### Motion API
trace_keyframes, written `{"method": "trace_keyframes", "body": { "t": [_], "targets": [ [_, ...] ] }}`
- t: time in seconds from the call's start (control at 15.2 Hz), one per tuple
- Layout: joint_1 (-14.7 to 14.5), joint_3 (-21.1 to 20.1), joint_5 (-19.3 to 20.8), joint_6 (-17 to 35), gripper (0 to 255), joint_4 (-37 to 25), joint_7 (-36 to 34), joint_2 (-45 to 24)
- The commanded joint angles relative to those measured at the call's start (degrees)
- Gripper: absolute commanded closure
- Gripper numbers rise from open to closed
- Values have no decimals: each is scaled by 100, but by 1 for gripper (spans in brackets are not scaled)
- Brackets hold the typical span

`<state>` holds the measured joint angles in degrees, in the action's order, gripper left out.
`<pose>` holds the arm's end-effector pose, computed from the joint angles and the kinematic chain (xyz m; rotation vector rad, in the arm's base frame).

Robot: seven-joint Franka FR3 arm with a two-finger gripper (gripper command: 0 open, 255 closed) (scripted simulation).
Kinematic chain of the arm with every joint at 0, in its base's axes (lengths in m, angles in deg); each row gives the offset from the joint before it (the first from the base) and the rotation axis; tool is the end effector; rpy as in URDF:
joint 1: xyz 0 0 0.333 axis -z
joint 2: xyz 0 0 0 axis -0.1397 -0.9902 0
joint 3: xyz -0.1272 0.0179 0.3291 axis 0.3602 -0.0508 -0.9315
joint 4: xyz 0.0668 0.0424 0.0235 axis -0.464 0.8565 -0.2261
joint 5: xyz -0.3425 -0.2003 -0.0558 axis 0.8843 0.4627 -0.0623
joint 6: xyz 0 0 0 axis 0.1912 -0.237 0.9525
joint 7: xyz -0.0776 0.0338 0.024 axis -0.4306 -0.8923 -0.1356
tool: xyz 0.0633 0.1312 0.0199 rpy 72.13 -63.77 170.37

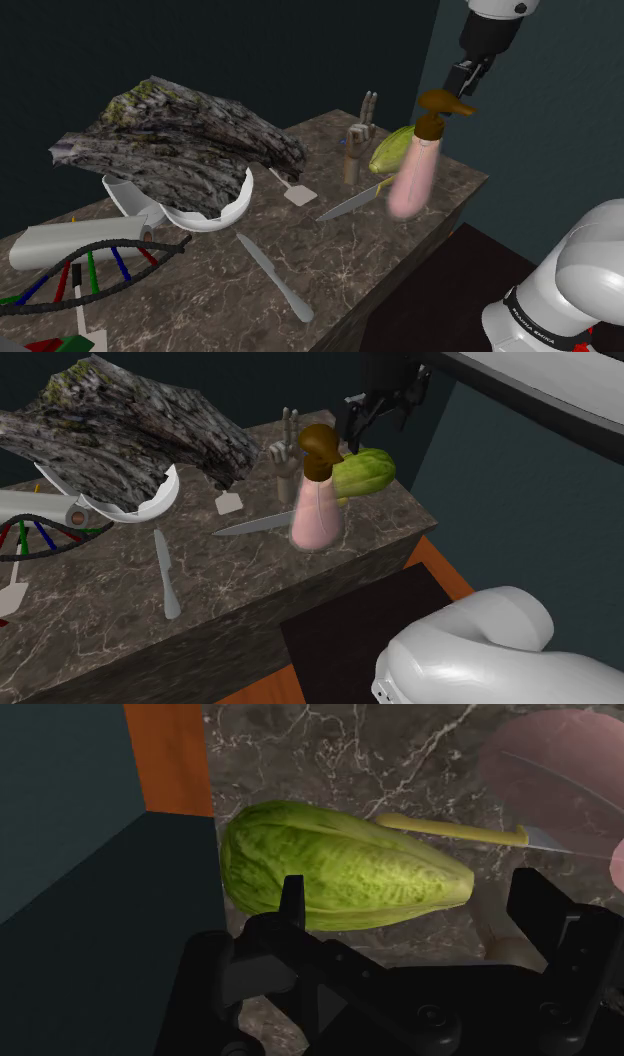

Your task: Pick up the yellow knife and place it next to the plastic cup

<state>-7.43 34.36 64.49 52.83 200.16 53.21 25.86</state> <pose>0.2838 0.0134 0.6251 2.9900 0.1683 0.1895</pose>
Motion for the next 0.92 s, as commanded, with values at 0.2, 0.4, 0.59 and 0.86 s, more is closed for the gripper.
{"method": "trace_keyframes", "body": {
  "t": [0.2, 0.4, 0.59, 0.86],
  "targets": [
    [-432, 206, -12, 518, 0, 196, 940, -336],
    [-865, 391, -55, 985, 0, 355, 1887, -683],
    [-1293, 551, -129, 1401, 0, 492, 2843, -1023],
    [-1869, 731, -258, 1878, 0, 667, 4125, -1444]
  ]
}}
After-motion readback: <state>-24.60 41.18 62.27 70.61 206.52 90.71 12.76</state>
